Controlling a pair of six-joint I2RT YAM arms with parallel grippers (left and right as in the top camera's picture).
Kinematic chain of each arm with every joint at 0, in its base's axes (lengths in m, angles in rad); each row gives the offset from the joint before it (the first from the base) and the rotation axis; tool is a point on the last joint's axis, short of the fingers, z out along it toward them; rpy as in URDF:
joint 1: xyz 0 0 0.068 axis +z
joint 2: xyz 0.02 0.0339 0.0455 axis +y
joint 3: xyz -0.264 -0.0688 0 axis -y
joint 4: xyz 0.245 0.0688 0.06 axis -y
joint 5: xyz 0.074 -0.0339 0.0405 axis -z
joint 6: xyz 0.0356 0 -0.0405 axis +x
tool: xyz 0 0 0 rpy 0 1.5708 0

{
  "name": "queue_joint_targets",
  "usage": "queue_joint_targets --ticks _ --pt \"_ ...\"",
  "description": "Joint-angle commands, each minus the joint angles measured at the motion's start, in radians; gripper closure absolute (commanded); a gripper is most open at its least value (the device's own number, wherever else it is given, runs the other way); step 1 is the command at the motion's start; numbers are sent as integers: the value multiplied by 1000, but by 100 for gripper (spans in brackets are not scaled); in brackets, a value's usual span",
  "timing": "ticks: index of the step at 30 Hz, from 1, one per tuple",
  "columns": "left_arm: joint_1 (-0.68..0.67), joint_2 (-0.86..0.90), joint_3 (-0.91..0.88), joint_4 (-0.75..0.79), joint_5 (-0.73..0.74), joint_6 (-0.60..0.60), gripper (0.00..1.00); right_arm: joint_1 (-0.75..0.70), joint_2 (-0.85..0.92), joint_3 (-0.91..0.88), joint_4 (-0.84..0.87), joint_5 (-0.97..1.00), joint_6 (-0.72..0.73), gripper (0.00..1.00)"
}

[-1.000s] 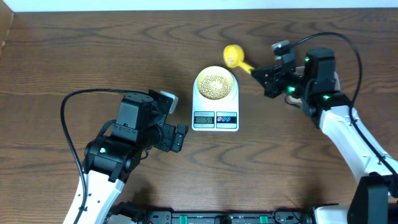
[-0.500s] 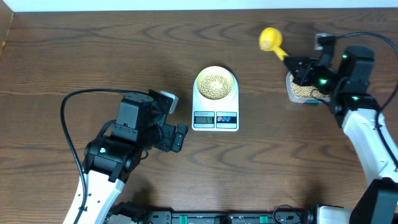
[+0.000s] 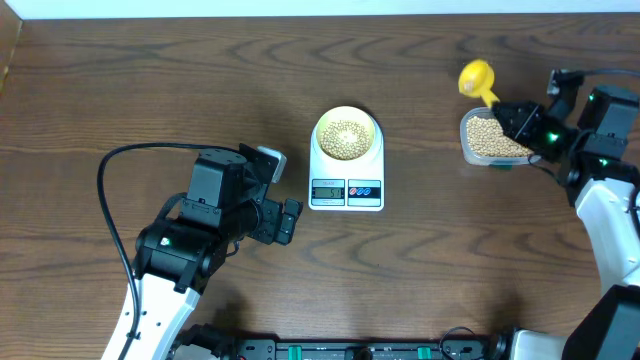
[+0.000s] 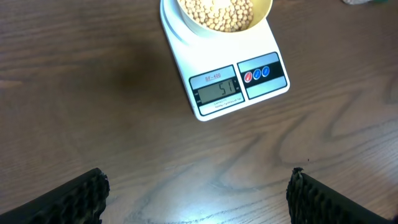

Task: Scoop item into bowl and weigh 50g on scale
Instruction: 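Move the right gripper with the scoop back to the tub, then dip the scoop into the soybean tub with the right gripper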

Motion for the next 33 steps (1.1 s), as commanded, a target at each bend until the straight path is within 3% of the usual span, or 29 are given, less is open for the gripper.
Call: queue_joint_targets --ticks 1,17,21,25,33 --pt "-2 -1 -2 2 -10 2 7 -21 -52 2 -56 19 -49 99" --pt "-2 -1 -2 2 -10 2 6 -38 -353 2 -468 454 -386 99" --pt "-2 -1 -2 2 -10 2 6 -35 -348 2 -478 475 -398 99" --pt "-2 -1 -2 2 -10 2 6 -21 -333 2 -468 484 -502 99" --pt "-2 -1 -2 2 -10 2 6 62 -299 2 -404 703 -545 99"
